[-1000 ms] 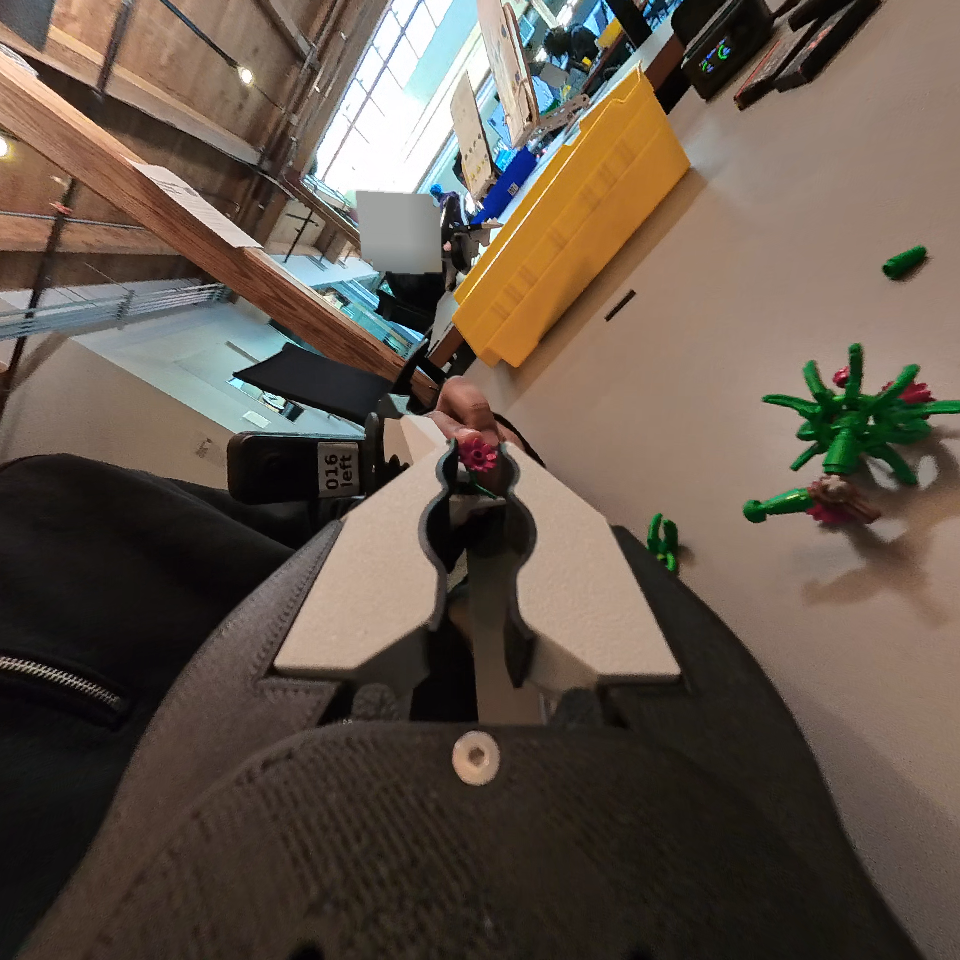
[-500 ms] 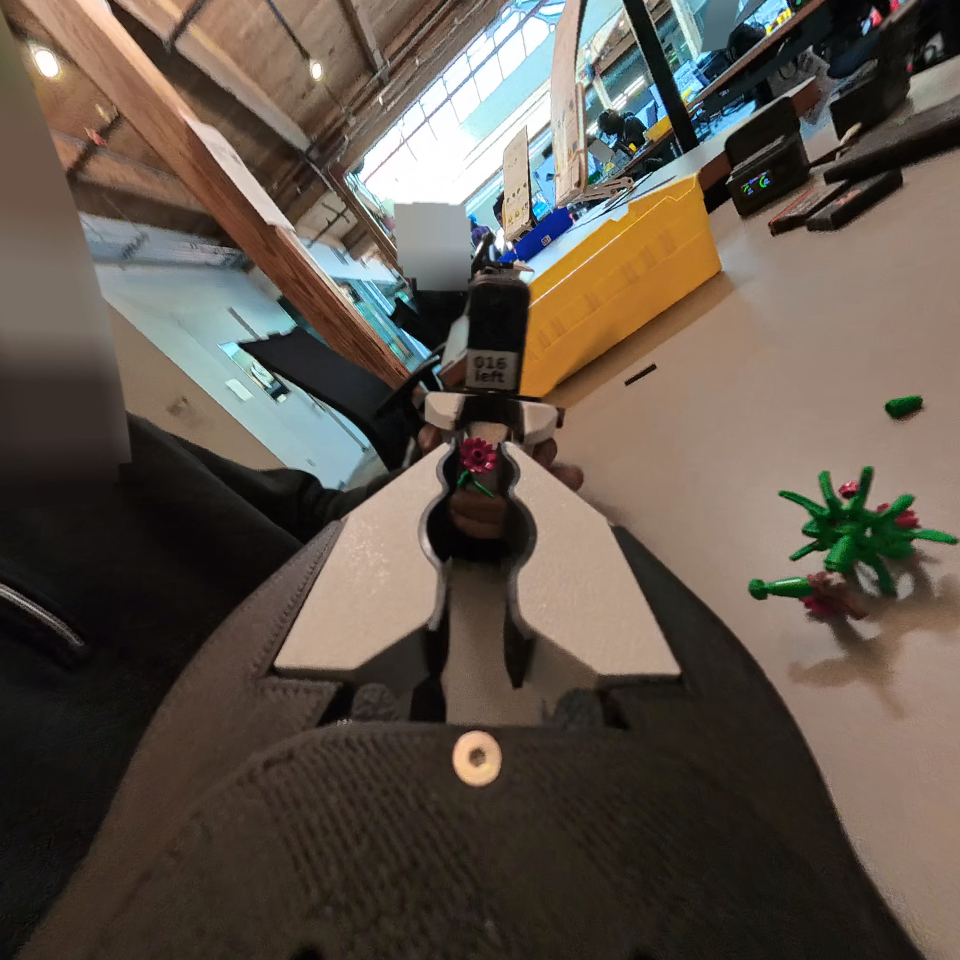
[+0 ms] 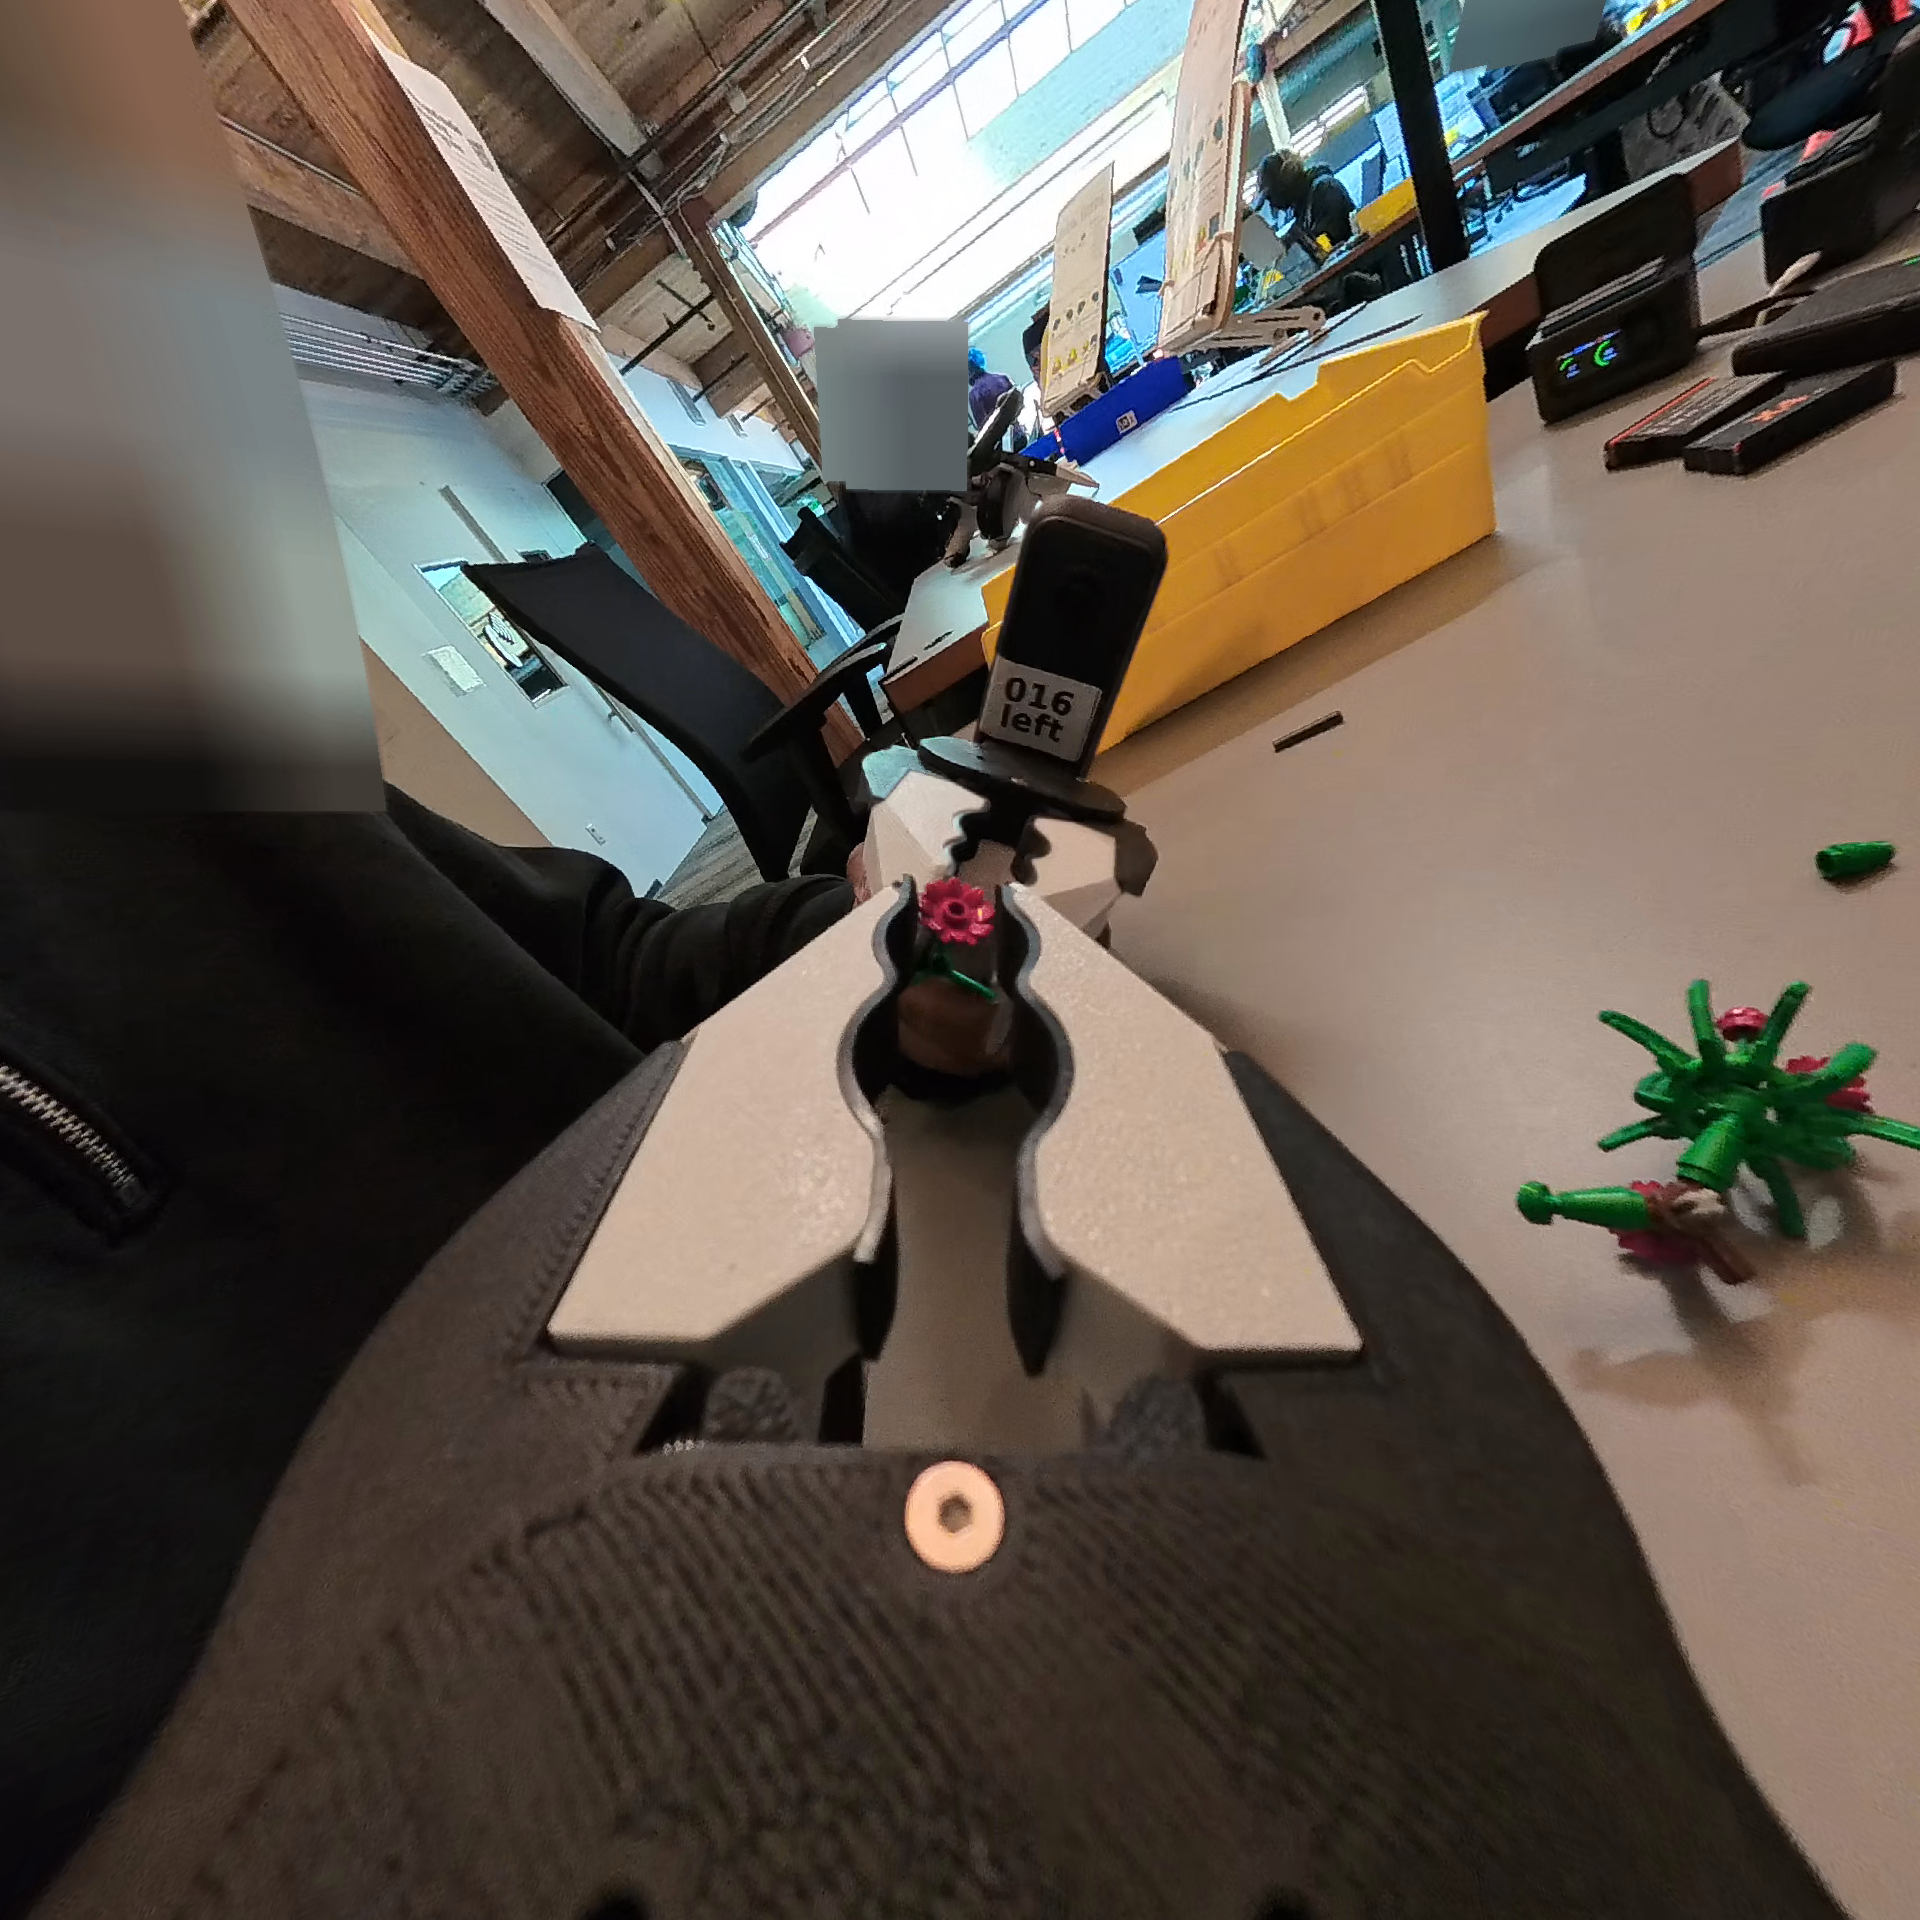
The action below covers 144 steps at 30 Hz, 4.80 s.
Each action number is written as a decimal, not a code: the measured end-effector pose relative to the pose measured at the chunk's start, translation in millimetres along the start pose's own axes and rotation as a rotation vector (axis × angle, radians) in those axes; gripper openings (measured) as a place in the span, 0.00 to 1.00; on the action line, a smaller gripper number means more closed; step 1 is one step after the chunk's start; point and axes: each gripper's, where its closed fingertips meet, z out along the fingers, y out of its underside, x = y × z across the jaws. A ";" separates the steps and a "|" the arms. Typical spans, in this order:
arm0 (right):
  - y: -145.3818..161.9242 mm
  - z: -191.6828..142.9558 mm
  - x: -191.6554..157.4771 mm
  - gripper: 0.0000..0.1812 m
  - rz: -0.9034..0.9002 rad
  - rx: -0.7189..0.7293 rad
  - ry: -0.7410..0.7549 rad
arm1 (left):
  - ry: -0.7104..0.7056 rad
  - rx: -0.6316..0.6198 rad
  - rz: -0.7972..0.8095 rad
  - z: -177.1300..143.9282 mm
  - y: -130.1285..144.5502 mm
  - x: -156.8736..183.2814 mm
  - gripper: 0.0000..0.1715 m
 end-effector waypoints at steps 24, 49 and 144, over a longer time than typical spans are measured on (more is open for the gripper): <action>-2.1 -1.5 10.9 0.13 0.089 0.034 0.024 | -0.093 0.021 0.110 -5.5 -7.0 -7.0 0.00; 3.0 0.6 11.5 0.07 0.143 0.008 0.008 | -0.138 -0.012 0.174 -2.3 -0.6 -9.8 0.02; -23.1 11.0 32.6 0.08 -0.052 0.009 0.228 | -0.698 0.098 0.913 -29.1 -40.8 -25.0 0.00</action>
